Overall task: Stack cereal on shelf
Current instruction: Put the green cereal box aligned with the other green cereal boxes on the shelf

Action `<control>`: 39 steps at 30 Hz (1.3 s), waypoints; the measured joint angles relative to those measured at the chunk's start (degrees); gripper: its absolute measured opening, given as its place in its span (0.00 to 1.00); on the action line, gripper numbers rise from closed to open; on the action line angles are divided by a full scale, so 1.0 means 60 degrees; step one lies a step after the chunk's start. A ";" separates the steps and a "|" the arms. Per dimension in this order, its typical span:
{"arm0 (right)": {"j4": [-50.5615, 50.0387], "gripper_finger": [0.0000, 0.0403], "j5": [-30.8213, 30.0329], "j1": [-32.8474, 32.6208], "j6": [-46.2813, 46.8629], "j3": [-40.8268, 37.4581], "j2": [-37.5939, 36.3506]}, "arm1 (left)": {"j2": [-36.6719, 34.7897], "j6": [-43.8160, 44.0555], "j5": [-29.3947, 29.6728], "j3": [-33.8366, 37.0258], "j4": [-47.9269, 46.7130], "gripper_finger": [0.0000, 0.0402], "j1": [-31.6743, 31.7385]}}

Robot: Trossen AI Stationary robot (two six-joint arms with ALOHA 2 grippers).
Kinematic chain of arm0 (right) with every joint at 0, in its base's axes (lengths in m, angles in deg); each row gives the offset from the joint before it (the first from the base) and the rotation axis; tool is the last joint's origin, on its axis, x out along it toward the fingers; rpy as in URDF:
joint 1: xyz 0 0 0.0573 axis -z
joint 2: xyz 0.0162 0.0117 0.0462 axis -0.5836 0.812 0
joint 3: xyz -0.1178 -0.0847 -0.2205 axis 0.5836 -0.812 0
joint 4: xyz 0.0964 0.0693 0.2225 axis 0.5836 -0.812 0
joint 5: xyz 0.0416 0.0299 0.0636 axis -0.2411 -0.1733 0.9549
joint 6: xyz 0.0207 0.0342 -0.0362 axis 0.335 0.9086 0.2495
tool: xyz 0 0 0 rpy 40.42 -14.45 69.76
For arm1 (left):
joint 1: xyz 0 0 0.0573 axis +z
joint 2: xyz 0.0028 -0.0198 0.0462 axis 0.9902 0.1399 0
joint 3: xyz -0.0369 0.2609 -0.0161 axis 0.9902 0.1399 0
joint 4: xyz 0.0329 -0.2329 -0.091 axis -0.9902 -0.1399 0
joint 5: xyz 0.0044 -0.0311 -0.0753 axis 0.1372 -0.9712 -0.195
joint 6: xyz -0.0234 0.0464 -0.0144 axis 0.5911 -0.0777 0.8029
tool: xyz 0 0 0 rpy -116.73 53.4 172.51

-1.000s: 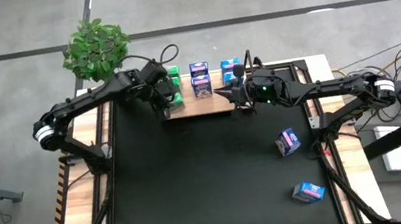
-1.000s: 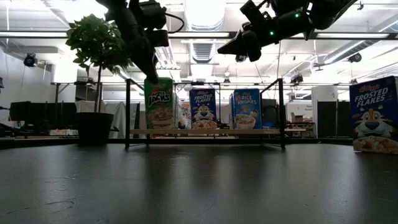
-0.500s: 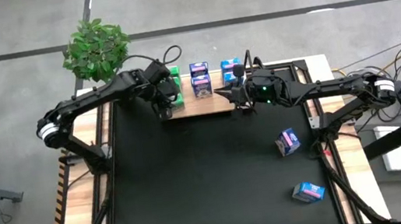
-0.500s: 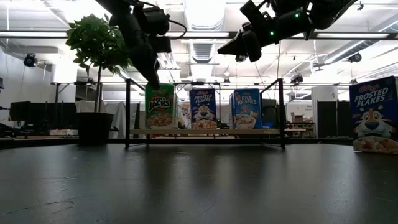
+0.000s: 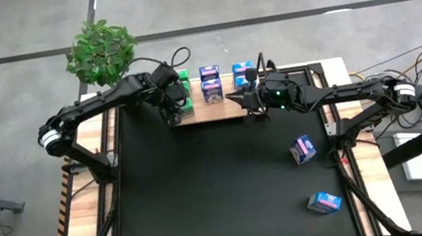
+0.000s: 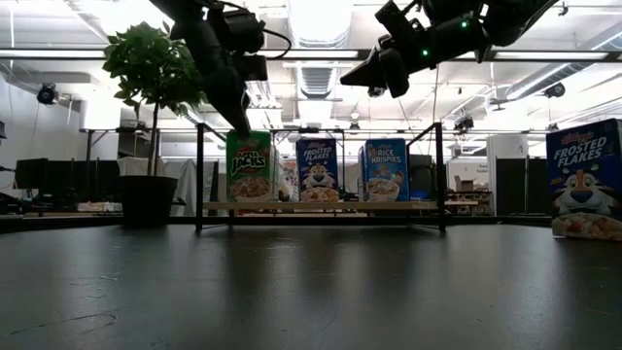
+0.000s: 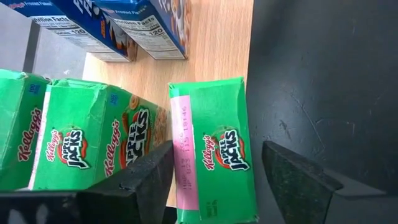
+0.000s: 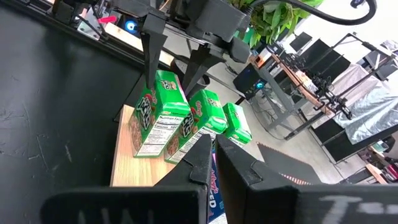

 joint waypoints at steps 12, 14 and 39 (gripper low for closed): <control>-0.0033 0.03 0.0000 0.0000 -0.0033 0.0000 -0.0018 | -0.0076 -0.0133 0.0020 -0.1070 -0.0337 0.52 -0.0127; -0.0033 0.03 0.0000 0.0000 -0.0035 0.0001 -0.0021 | -0.0083 -0.0134 0.0016 -0.1251 -0.0326 0.50 -0.0245; -0.0106 0.03 -0.0004 0.0015 -0.0227 0.0004 -0.0040 | -0.0010 0.0739 0.0563 -0.0528 -0.1550 0.00 -0.0789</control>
